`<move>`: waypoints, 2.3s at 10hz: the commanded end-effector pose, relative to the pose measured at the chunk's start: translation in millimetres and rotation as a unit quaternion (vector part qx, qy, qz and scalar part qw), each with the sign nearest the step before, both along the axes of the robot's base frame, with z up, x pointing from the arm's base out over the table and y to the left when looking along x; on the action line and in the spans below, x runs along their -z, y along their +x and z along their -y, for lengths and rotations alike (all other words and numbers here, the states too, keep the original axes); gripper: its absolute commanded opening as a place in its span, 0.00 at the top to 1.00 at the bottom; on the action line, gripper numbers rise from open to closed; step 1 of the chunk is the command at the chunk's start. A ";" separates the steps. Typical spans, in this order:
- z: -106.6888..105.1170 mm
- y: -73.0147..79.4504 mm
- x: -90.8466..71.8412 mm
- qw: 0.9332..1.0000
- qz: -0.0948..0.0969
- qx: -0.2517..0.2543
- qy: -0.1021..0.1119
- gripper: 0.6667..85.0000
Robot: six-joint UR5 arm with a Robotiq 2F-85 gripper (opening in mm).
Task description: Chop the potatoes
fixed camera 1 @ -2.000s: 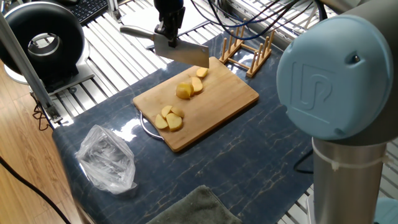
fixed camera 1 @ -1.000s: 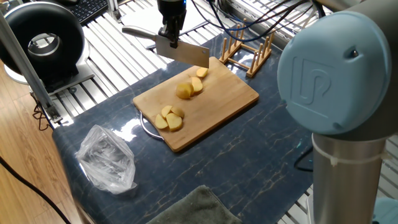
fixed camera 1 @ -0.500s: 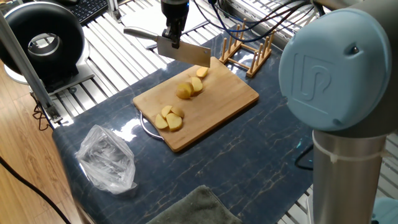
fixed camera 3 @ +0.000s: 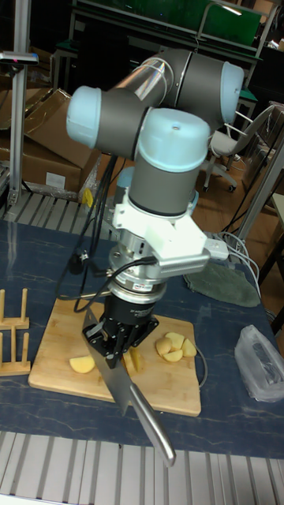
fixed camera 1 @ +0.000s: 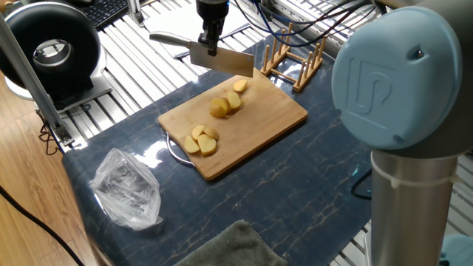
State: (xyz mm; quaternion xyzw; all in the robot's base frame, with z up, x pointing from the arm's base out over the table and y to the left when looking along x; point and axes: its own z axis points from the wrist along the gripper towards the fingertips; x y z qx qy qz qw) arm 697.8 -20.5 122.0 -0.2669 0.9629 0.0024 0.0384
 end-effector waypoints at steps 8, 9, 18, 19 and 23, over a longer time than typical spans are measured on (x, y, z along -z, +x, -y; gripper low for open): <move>40.1 -33.9 20.1 1.000 -0.001 -0.025 -0.009 1.00; 40.5 -34.4 21.3 1.000 0.000 -0.026 -0.008 1.00; 38.4 -49.7 28.4 1.000 -0.009 -0.008 -0.001 1.00; 37.7 -49.3 28.9 1.000 -0.009 -0.007 -0.001 1.00; 35.4 -46.7 30.8 1.000 -0.005 -0.006 0.002 1.00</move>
